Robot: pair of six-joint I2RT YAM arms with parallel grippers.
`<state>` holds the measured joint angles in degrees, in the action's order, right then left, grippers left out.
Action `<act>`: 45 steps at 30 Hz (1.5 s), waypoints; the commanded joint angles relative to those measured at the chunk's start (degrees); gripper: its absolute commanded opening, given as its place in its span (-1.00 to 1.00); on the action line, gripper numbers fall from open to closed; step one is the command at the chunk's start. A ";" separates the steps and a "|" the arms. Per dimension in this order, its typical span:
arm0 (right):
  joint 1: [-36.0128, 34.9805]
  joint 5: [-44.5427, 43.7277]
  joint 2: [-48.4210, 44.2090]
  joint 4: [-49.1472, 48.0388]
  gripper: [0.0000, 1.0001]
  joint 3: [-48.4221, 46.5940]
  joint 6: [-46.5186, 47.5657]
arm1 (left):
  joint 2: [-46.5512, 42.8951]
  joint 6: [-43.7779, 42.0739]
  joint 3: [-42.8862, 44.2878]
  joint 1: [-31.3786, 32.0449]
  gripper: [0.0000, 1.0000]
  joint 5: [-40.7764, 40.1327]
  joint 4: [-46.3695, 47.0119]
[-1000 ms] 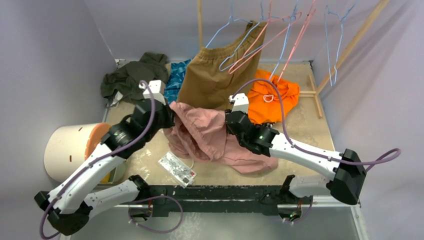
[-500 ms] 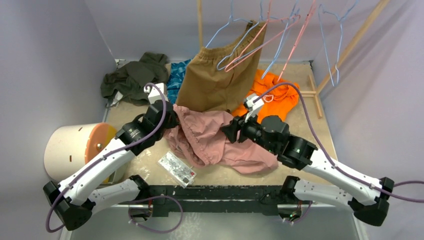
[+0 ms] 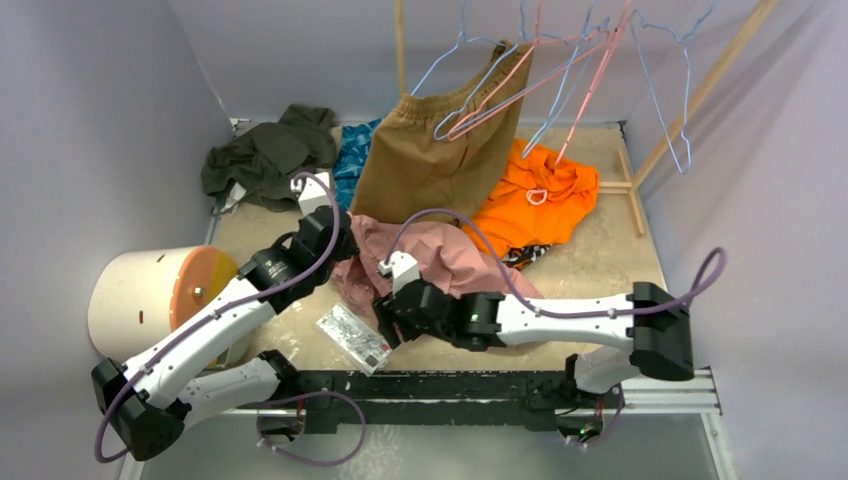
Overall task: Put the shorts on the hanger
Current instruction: Adjust the shorts at the center of the board.
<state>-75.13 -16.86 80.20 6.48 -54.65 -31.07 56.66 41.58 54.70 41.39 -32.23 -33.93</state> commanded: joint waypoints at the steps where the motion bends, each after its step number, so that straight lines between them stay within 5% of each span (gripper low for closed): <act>1: -4.37 -12.28 5.17 4.18 0.40 -7.68 -6.81 | -1.58 0.53 -0.67 0.06 -1.00 -1.17 2.32; 8: -6.22 -21.90 12.70 14.39 0.38 -8.83 -17.15 | -2.24 0.16 -1.27 0.06 -1.00 -0.78 2.44; 19: -6.25 -24.79 17.59 21.05 0.20 -9.24 -22.79 | -3.26 -0.15 -1.37 0.03 -1.00 -0.93 1.74; 26: -6.24 -29.16 16.46 26.74 -0.24 -9.68 -24.46 | -4.74 -0.57 -0.45 0.07 -1.00 -1.18 -0.37; 31: -6.18 -35.70 7.68 33.42 -1.00 -13.53 -22.76 | -7.80 -0.56 2.83 0.04 -1.00 -0.91 -4.80; 36: -5.50 -45.24 -4.67 35.15 -1.00 -27.35 -4.87 | -11.18 -4.13 14.22 0.07 -1.00 -1.96 -7.80; 40: -5.62 -43.72 -13.75 11.31 -1.00 -36.95 22.56 | -10.35 -6.03 28.76 0.03 -1.00 -0.59 -6.92; 41: -5.64 -41.08 -15.94 3.32 -1.00 -37.70 25.68 | -10.38 -5.95 31.11 0.09 -1.00 0.97 -5.45; 45: -5.64 -39.41 -17.64 -1.81 -1.00 -38.61 29.27 | -13.71 -3.12 30.65 0.02 -1.00 6.68 1.62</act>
<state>-80.95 -54.65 63.44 17.30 -92.36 -15.73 46.13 37.76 85.08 41.39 -30.09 -39.09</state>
